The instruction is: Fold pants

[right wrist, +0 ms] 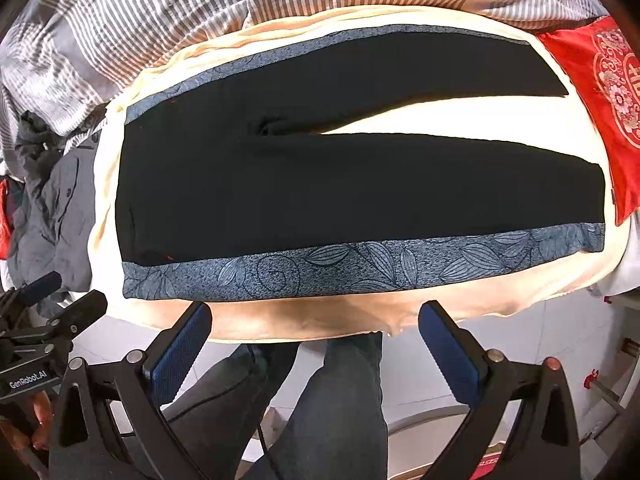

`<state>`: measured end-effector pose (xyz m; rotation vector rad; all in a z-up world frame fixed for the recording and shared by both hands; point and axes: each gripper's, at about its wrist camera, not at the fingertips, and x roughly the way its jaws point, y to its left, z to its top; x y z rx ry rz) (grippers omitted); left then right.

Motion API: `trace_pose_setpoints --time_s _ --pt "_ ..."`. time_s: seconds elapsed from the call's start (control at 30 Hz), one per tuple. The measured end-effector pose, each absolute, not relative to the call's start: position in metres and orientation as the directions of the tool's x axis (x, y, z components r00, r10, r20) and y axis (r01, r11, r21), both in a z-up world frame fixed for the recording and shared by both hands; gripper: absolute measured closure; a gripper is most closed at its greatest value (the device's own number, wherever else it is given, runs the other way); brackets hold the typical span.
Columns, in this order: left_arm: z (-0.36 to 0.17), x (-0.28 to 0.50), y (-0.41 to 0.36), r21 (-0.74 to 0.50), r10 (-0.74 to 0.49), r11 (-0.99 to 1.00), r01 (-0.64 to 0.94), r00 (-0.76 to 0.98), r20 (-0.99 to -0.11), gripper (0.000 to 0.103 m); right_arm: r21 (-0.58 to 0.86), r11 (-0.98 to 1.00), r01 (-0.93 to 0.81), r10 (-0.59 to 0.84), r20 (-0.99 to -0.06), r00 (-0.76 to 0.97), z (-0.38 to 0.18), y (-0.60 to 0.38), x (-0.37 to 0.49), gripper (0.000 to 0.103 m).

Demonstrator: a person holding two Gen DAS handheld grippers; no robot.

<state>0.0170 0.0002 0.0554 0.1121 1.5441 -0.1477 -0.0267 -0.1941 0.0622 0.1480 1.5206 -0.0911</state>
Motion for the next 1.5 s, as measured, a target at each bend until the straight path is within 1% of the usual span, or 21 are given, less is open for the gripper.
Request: trace_pose_setpoints --time_s 0.37,1.03,1.5 --pt "0.055 0.018 -0.004 -0.028 -0.031 0.983 0.181 0.011 -0.999 0.000 0.032 0.987 0.160 0.025 -0.999 0.043 0.064 -0.196 -0.025 0.000" --pt "0.050 0.018 -0.002 -0.036 -0.034 0.987 0.158 -0.017 -0.999 0.000 0.034 0.987 0.155 0.029 -0.999 0.034 0.061 -0.196 -0.025 0.000" --pt "0.045 0.017 0.000 -0.003 0.002 0.990 0.140 -0.034 -0.999 0.000 0.040 0.986 0.160 0.035 -0.999 0.033 0.059 -0.199 -0.026 0.000"
